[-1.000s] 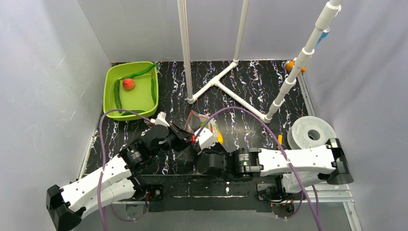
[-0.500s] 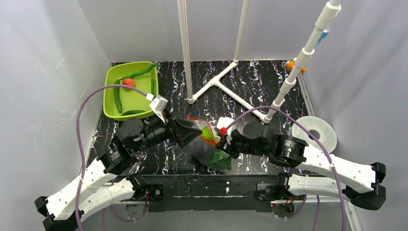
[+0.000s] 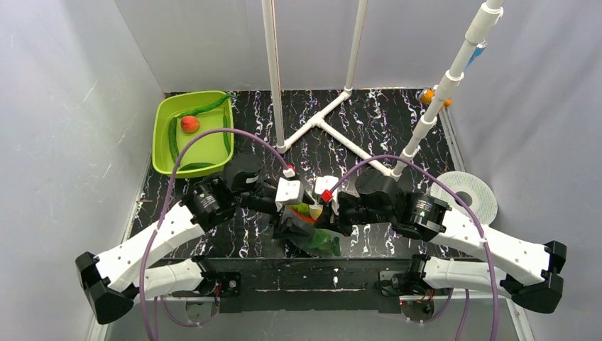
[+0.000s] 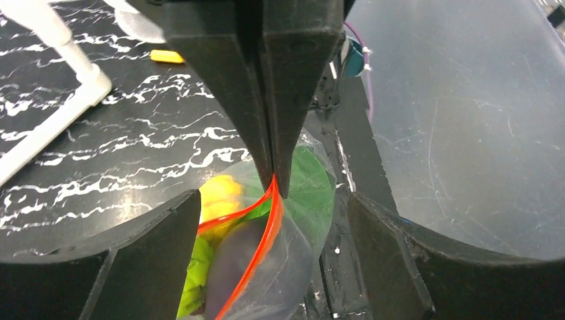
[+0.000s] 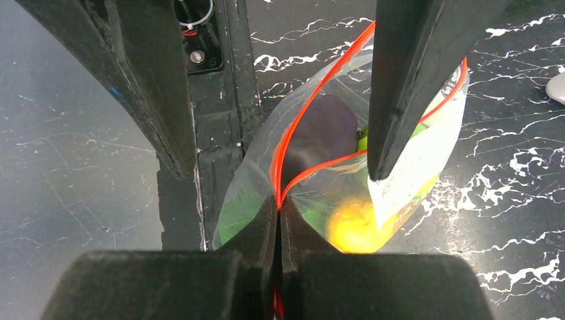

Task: Place the food in the zip-top bag and seal the zipper
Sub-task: Adjust the zipper food storage bag at the center of the board.

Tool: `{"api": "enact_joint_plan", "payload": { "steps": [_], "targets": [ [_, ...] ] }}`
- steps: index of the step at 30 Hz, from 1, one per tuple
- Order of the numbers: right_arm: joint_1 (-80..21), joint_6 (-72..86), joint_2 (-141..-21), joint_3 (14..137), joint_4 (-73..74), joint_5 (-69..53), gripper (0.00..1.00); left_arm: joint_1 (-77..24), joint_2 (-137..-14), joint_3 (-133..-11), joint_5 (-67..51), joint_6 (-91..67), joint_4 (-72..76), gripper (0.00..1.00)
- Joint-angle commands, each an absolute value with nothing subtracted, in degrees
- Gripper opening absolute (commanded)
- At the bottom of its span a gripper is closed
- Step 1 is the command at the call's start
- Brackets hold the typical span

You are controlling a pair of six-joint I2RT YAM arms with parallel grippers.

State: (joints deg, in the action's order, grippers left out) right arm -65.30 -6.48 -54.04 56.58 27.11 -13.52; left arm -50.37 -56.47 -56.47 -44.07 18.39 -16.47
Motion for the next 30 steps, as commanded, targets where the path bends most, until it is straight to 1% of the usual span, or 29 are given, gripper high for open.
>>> {"api": "enact_joint_plan", "payload": {
  "steps": [1, 3, 5, 7, 8, 10, 12, 14, 15, 16, 17, 18, 19, 21, 23, 24, 30],
  "targets": [
    [-65.1, -6.8, -53.1, 60.1, 25.8, -16.5, 0.01, -50.4, -58.7, -59.3, -51.4, 25.9, -18.3, 0.79],
    [-65.0, -6.7, -53.1, 60.1, 25.9, -16.5, 0.01, -50.4, -59.7, -59.0, -51.2, 26.6, -18.6, 0.78],
    [-65.1, -6.4, -53.2, 60.1, 25.8, -16.7, 0.01, -50.4, -60.0, -58.5, -50.2, 26.9, -18.9, 0.74],
    [-65.1, -6.0, -53.2, 60.2, 25.8, -17.0, 0.01, -50.4, -60.2, -58.4, -48.7, 27.6, -20.3, 0.69],
    [-65.1, -5.8, -53.3, 60.2, 25.8, -17.0, 0.01, -50.4, -60.1, -58.1, -47.4, 27.3, -20.3, 0.65],
    [-65.1, -5.6, -53.3, 60.2, 25.7, -16.9, 0.01, -50.4, -60.1, -57.6, -45.3, 26.2, -20.1, 0.49],
    [-65.0, -5.0, -53.1, 59.8, 25.0, -15.7, 0.01, -50.4, -60.0, -57.1, -43.1, 24.5, -20.1, 0.3],
    [-65.1, -4.1, -52.9, 59.4, 24.4, -13.6, 0.01, -50.4, -59.5, -56.6, -40.6, 22.6, -20.3, 0.04],
    [-65.0, -3.2, -52.7, 59.2, 24.0, -11.3, 0.03, -50.4, -59.2, -56.4, -39.7, 21.7, -20.5, 0.0],
    [-65.1, -1.5, -52.5, 59.0, 23.8, -8.5, 0.18, -50.4, -58.6, -56.0, -38.9, 20.7, -20.6, 0.0],
    [-65.0, 0.2, -52.2, 58.7, 23.4, -6.3, 0.29, -50.4, -57.9, -55.4, -38.0, 19.5, -20.3, 0.0],
    [-64.7, 2.4, -51.7, 58.4, 23.1, -4.1, 0.49, -50.4, -57.1, -54.6, -37.2, 18.2, -19.8, 0.0],
    [-63.7, 4.0, -51.0, 57.7, 22.4, -3.8, 0.58, -50.4, -55.9, -53.7, -36.0, 16.7, -19.0, 0.0],
    [-60.7, 6.8, -49.6, 56.1, 21.1, -6.7, 0.71, -50.4, -53.4, -51.3, -33.6, 13.4, -16.8, 0.0],
    [-58.3, 9.4, -48.3, 54.2, 19.5, -10.2, 0.8, -50.4, -50.4, -48.4, -32.0, 9.2, -12.8, 0.0],
    [-57.6, 10.4, -47.7, 53.2, 18.6, -12.0, 0.82, -50.4, -48.8, -46.6, -31.3, 6.6, -10.2, 0.0],
    [-54.7, 16.4, -40.9, 44.8, 9.3, -20.9, 0.86, -50.4, -44.0, -40.4, -28.7, -8.3, 2.2, 0.0]
  ]
}}
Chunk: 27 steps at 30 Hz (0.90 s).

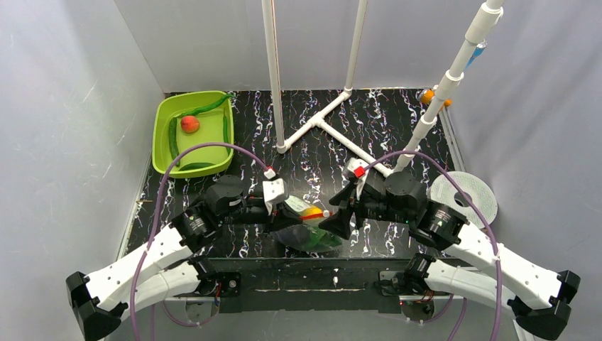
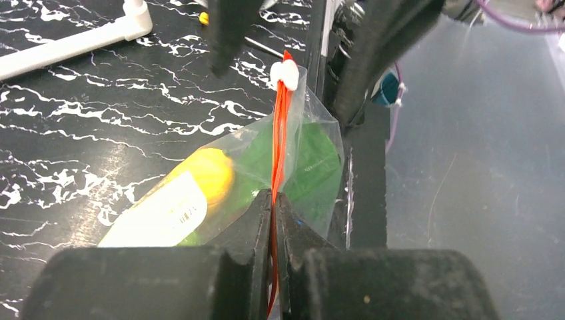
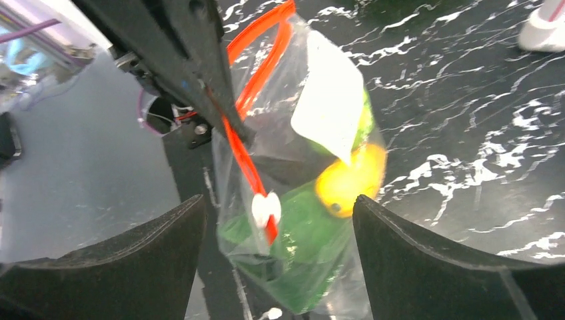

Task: Place the food in the zip-top bag and seal the zipper
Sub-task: Adjust the zipper food storage bag at the center of the board.

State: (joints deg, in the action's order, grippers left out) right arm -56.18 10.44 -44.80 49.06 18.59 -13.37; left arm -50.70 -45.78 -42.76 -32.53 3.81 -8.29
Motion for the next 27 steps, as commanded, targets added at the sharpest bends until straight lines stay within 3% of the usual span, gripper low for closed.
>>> {"api": "enact_joint_plan", "payload": {
  "steps": [1, 7, 11, 16, 20, 23, 27],
  "targets": [
    [-54.4, 17.2, -39.9, 43.5, 7.6, -22.3, 0.86, -50.4, -43.8, -39.7, -28.0, -10.4, 3.7, 0.0],
    [-49.2, 22.9, -38.7, 39.5, 1.9, -29.9, 0.87, -50.3, -41.2, -36.6, -26.5, -14.4, 8.7, 0.0],
    [-43.8, 26.7, -41.2, 38.9, -3.0, -40.3, 0.79, -50.4, -40.1, -36.1, -26.2, -14.6, 8.6, 0.0],
    [-40.4, 28.7, -42.2, 37.2, -7.0, -43.5, 0.74, -50.4, -39.0, -35.2, -26.0, -15.4, 9.5, 0.0],
    [-38.2, 31.9, -44.2, 36.4, -11.9, -46.8, 0.63, -50.4, -38.4, -34.8, -25.7, -15.8, 10.2, 0.0],
    [-37.9, 32.9, -45.6, 36.1, -13.9, -47.2, 0.49, -50.4, -38.6, -34.7, -26.0, -16.0, 10.4, 0.0],
    [-37.8, 34.5, -47.3, 35.8, -16.2, -48.6, 0.44, -50.4, -38.6, -34.6, -26.1, -16.2, 10.5, 0.0]
  ]
}}
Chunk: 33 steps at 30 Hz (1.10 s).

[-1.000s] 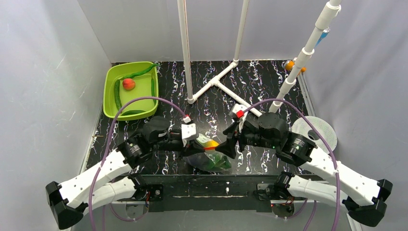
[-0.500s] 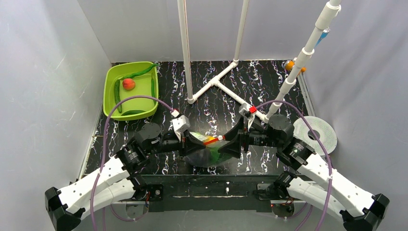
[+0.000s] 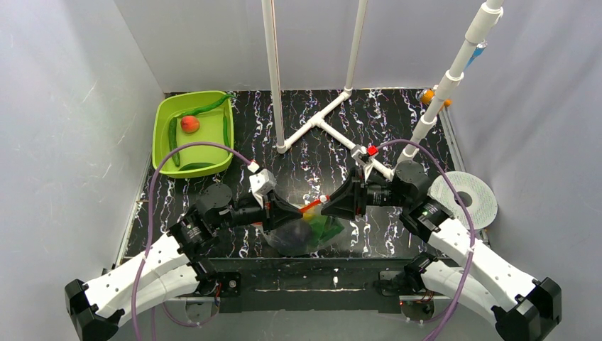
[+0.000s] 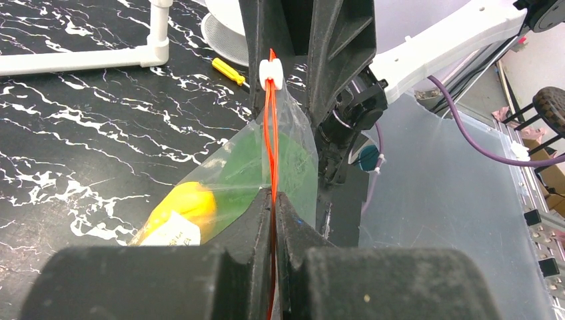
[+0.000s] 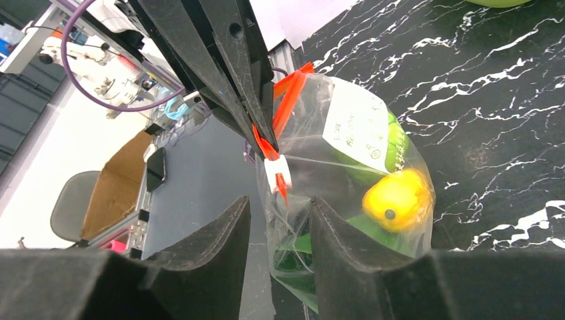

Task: Place the food in the zip-top bag and seal the zipper
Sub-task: Adjust the zipper food storage bag at the center of the board, then zip the zipper food storage bag at the center of the board.

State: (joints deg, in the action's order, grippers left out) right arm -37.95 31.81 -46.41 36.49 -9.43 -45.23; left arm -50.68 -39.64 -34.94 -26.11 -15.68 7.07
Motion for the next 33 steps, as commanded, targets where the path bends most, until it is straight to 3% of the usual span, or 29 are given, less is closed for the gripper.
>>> {"api": "enact_joint_plan", "payload": {
  "steps": [1, 4, 7, 8, 10, 13, 16, 19, 24, 33],
  "targets": [
    [-37.8, 34.6, -47.6, 35.8, -16.6, -48.6, 0.43, -50.4, -38.6, -34.6, -26.2, -16.3, 10.5, 0.0],
    [-37.8, 34.9, -48.0, 35.8, -17.6, -48.3, 0.41, -50.3, -38.6, -34.7, -26.6, -16.4, 10.5, 0.0],
    [-37.7, 34.8, -48.6, 36.2, -17.5, -48.5, 0.29, -50.4, -38.5, -34.9, -26.5, -16.4, 10.0, 0.0],
    [-37.7, 34.7, -48.8, 36.3, -17.4, -48.4, 0.23, -50.4, -38.5, -35.2, -26.7, -16.6, 9.8, 0.0],
    [-37.7, 34.7, -48.8, 36.4, -17.4, -48.3, 0.01, -50.3, -39.1, -36.2, -26.7, -17.1, 8.7, 0.03],
    [-37.7, 34.8, -48.3, 36.6, -17.2, -48.1, 0.01, -50.4, -41.7, -39.8, -24.8, -20.7, 4.9, 0.53],
    [-37.7, 34.2, -47.8, 37.1, -15.7, -48.2, 0.01, -50.4, -46.2, -44.7, -28.0, -21.7, 5.0, 0.67],
    [-37.7, 34.3, -48.3, 37.5, -15.3, -49.6, 0.01, -50.4, -51.2, -49.8, -30.1, -22.7, 5.1, 0.68],
    [-37.7, 35.0, -47.7, 37.3, -16.0, -49.3, 0.01, -50.4, -58.2, -54.1, -34.4, -22.2, 6.1, 0.5],
    [-37.7, 33.8, -46.1, 37.6, -12.8, -47.3, 0.01, -50.4, -60.0, -52.4, -36.4, -23.7, 10.6, 0.4]
  ]
}}
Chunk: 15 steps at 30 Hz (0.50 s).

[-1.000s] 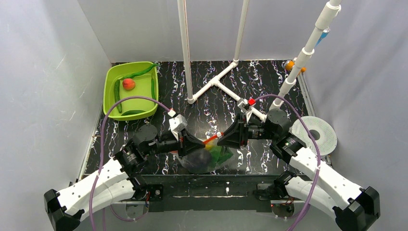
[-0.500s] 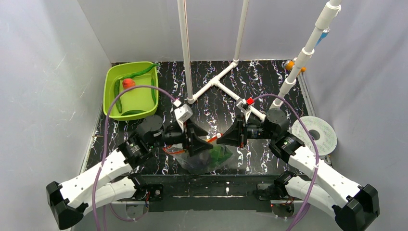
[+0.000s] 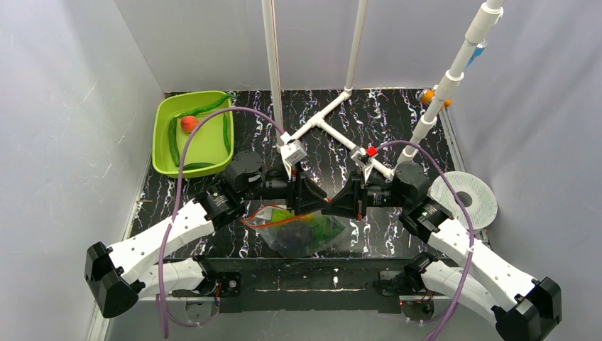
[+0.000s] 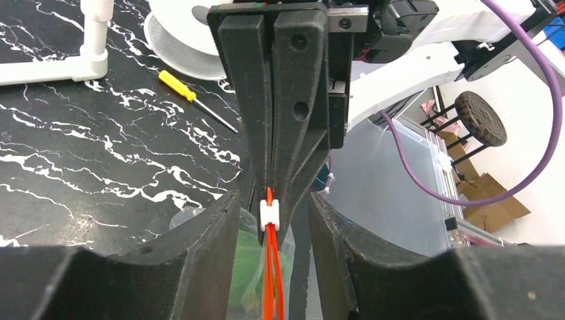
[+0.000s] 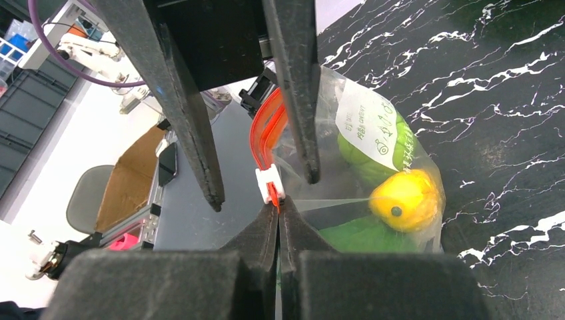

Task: Place the food in the zip-top bag and seal the zipper
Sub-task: Zip the zipper food storage bag at the center of the board.

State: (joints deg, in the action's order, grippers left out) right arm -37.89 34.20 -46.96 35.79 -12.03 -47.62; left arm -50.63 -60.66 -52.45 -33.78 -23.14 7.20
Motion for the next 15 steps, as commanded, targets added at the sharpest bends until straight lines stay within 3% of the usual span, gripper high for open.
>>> {"api": "enact_joint_plan", "payload": {
  "steps": [1, 3, 6, 15],
  "targets": [
    [-37.7, 33.9, -46.1, 37.5, -13.0, -47.3, 0.01, -50.4, -60.2, -52.3, -36.8, -24.0, 11.1, 0.38],
    [-37.7, 34.1, -46.1, 37.7, -12.9, -47.0, 0.01, -50.4, -60.6, -52.1, -37.3, -24.3, 11.9, 0.31],
    [-37.7, 34.2, -46.1, 37.8, -12.6, -46.6, 0.01, -50.4, -60.9, -52.1, -38.0, -24.7, 11.8, 0.3],
    [-37.7, 34.3, -46.1, 37.9, -12.7, -46.3, 0.01, -50.4, -61.2, -51.4, -39.0, -23.8, 10.7, 0.4]
  ]
}}
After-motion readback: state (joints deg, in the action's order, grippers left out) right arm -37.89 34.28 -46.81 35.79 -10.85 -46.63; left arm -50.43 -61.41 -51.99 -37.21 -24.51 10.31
